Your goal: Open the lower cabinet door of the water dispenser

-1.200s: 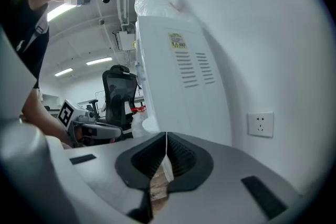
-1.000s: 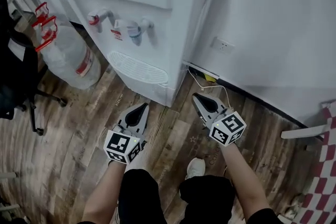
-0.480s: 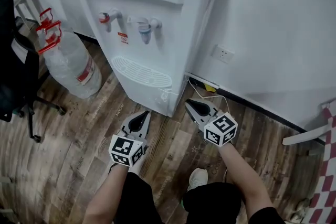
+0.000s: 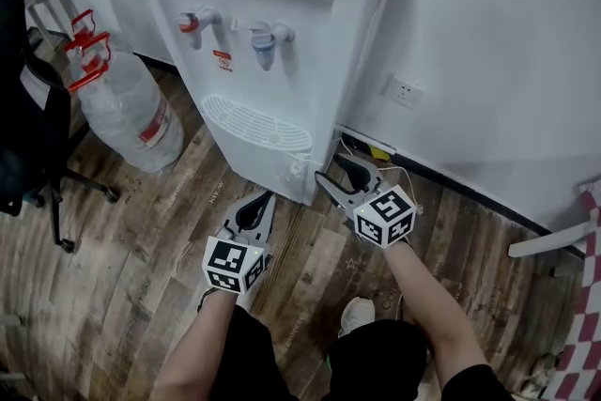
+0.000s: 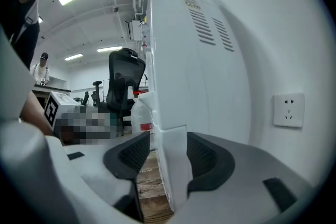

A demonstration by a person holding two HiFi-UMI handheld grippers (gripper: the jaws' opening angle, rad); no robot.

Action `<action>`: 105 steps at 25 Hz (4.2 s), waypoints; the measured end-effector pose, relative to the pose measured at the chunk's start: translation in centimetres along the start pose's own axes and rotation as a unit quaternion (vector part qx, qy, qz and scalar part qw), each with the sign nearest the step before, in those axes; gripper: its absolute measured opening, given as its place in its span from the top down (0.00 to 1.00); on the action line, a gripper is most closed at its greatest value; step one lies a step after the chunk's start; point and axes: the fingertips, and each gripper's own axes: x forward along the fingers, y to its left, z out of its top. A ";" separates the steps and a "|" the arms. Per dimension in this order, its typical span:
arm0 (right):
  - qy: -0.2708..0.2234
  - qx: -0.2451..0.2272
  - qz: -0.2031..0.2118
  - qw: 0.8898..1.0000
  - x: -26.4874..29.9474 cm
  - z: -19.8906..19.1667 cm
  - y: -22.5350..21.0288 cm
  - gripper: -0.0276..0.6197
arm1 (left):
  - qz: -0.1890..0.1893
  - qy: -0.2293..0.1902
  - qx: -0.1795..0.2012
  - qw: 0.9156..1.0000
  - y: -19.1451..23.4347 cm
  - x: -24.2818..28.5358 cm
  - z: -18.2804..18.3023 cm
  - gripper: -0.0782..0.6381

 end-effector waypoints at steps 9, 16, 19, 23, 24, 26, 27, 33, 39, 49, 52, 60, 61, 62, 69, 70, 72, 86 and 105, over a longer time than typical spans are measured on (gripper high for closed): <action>0.000 -0.018 -0.007 1.000 1.2 -0.3 0.2 0.60 | 0.005 -0.002 0.001 1.000 0.0 0.3 0.4 0.87; -0.008 0.002 0.003 1.000 0.9 -0.2 0.8 0.60 | -0.005 -0.008 0.000 1.000 -1.2 0.6 0.9 0.87; 0.006 -0.025 0.025 0.999 0.4 -0.7 2.4 0.61 | -0.005 -0.015 0.004 1.000 -1.5 0.2 1.5 0.87; 0.020 -0.047 0.055 0.997 0.1 -1.8 4.5 0.61 | -0.003 -0.023 0.011 1.000 -1.6 -0.6 2.2 0.84; 0.023 -0.051 0.064 0.996 0.1 -2.0 5.1 0.61 | -0.004 -0.024 0.013 1.000 -1.6 -0.8 2.4 0.82; 0.027 -0.056 0.079 0.995 0.1 -2.4 6.1 0.61 | -0.006 -0.024 0.019 1.000 -1.8 -1.2 2.6 0.80; 0.029 -0.058 0.086 0.994 0.2 -2.5 6.6 0.61 | -0.006 -0.024 0.022 0.999 -1.8 -1.4 2.6 0.78; 0.038 -0.066 0.121 0.990 0.7 -3.2 9.7 0.61 | 0.003 -0.012 0.039 0.999 -1.9 -2.8 1.7 0.60; 0.047 -0.084 0.169 0.981 1.0 -3.5 13.6 0.61 | 0.034 -0.020 0.039 0.998 -1.4 -4.7 1.6 0.45; 0.049 -0.091 0.232 0.967 1.7 -3.7 17.8 0.61 | 0.097 -0.019 0.076 0.992 0.2 -6.5 1.6 0.44; 0.048 -0.094 0.256 0.961 2.3 -3.7 19.5 0.61 | 0.117 -0.016 0.089 0.989 0.9 -7.3 1.6 0.44; 0.049 -0.103 0.296 0.948 4.1 -3.4 22.3 0.63 | 0.139 -0.003 0.085 0.987 3.5 -9.6 0.7 0.44; 0.050 -0.105 0.301 0.947 4.3 -3.4 22.6 0.63 | 0.141 -0.003 0.083 0.986 3.8 -9.9 0.6 0.44; 0.051 -0.107 0.305 0.945 4.5 -3.3 22.9 0.63 | 0.144 -0.002 0.081 0.986 4.1 -10.2 0.5 0.44; 0.051 -0.116 0.322 0.938 5.3 -2.7 23.8 0.64 | 0.175 0.003 0.080 0.981 6.6 -12.9 0.0 0.44; 0.051 -0.119 0.324 0.937 5.4 -2.5 24.0 0.64 | 0.180 0.004 0.081 0.980 7.1 -13.3 -0.1 0.44; 0.050 -0.124 0.330 0.934 5.5 -2.0 24.5 0.65 | 0.190 0.008 0.083 0.978 7.9 -14.2 -0.4 0.44; 0.047 -0.132 0.323 0.936 8.1 1.8 26.4 0.88 | 0.253 0.020 0.070 0.965 15.9 -19.1 -1.1 0.44; 0.026 -0.132 0.344 0.929 7.3 4.8 29.1 0.91 | 0.311 0.044 0.063 0.947 26.7 -21.3 -0.9 0.55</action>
